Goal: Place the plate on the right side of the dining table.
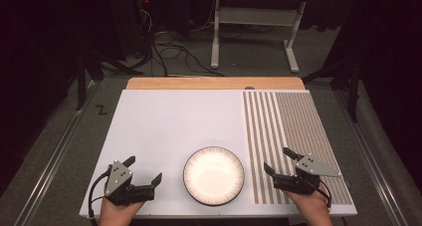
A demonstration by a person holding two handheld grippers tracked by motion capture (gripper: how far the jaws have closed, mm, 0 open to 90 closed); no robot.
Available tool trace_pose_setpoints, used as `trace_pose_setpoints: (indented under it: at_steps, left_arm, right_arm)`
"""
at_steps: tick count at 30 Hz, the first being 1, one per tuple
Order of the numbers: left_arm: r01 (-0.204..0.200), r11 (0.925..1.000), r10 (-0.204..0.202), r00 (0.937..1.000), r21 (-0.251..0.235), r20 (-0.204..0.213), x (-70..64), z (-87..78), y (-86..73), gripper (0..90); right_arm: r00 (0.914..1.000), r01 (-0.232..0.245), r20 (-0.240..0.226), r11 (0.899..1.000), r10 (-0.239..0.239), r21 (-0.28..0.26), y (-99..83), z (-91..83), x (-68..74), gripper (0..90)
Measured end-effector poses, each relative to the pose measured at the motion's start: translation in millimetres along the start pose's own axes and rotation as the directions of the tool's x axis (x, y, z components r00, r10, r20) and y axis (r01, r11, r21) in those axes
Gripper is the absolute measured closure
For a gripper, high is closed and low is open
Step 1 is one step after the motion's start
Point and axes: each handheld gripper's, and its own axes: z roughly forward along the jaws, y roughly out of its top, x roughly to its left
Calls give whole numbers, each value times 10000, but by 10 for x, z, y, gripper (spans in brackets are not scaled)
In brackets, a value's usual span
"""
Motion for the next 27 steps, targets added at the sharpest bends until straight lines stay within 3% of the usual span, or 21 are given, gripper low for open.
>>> trace_pose_setpoints:
  at_steps: [7, 13, 27]
  left_arm:
    - [31, 10000, -31, 9997, 10, 241, -38, 52, 12, 7]
    - [-111, 9999, 105, 9985, 95, 542, -79, 151, 42, 7]
    - [-56, 9997, 38, 9968, 218, 804, -69, 293, 67, 11]
  right_arm:
    - [9999, 146, -75, 9999, -145, 54, -13, -33, 37, 184]
    - [9998, 102, -195, 9999, -100, 125, -39, -50, 52, 271]
    - [9986, 453, -323, 9959, -429, 781, 72, 155, 270, 429]
